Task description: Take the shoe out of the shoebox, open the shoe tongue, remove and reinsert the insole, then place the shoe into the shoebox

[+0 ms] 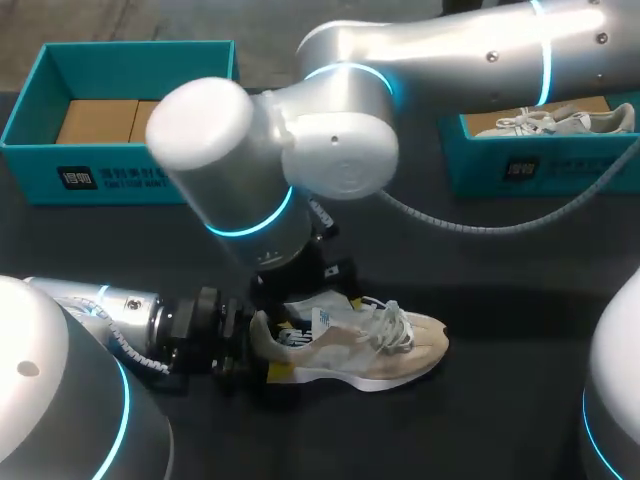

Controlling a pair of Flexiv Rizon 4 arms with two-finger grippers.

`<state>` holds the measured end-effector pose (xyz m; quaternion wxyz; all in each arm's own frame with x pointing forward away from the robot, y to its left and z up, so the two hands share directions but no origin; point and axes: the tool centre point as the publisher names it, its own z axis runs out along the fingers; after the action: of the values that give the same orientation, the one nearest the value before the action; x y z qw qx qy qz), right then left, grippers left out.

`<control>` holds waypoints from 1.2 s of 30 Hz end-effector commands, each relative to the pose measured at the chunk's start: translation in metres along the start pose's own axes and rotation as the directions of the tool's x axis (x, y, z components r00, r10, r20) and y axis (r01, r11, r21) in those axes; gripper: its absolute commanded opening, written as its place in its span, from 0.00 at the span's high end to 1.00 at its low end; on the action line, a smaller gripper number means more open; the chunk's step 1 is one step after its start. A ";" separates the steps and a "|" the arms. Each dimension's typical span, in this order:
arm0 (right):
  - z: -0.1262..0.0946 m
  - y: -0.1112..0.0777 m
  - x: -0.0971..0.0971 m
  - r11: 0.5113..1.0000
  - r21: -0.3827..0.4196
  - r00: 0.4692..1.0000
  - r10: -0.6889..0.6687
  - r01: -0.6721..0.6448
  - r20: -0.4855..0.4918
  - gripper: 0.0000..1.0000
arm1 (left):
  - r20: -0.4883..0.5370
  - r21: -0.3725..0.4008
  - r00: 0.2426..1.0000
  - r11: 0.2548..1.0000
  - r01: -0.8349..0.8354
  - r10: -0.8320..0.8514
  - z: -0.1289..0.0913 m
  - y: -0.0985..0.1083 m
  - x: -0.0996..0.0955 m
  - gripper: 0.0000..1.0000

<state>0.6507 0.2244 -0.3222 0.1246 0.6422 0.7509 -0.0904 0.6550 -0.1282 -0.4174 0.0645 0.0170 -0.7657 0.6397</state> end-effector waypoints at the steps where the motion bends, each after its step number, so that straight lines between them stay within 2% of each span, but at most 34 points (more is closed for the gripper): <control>1: 0.003 -0.006 0.004 0.876 -0.040 0.870 0.482 -0.481 0.106 0.00 | -0.002 -0.002 1.000 1.000 0.001 -0.001 -0.002 0.003 0.001 1.00; 17: 0.018 -0.002 0.002 0.854 -0.062 0.846 0.521 -0.517 0.117 0.00 | -0.002 -0.002 1.000 1.000 0.001 -0.001 -0.002 0.003 0.001 1.00; 36: 0.030 -0.004 -0.019 0.823 -0.085 0.816 0.567 -0.561 0.109 0.00 | -0.002 -0.002 1.000 1.000 0.001 -0.001 -0.002 0.003 0.001 1.00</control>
<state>0.6564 0.2010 -0.3448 0.1747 0.6242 0.7488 -0.1389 0.6550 -0.1282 -0.4174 0.0645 0.0170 -0.7657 0.6397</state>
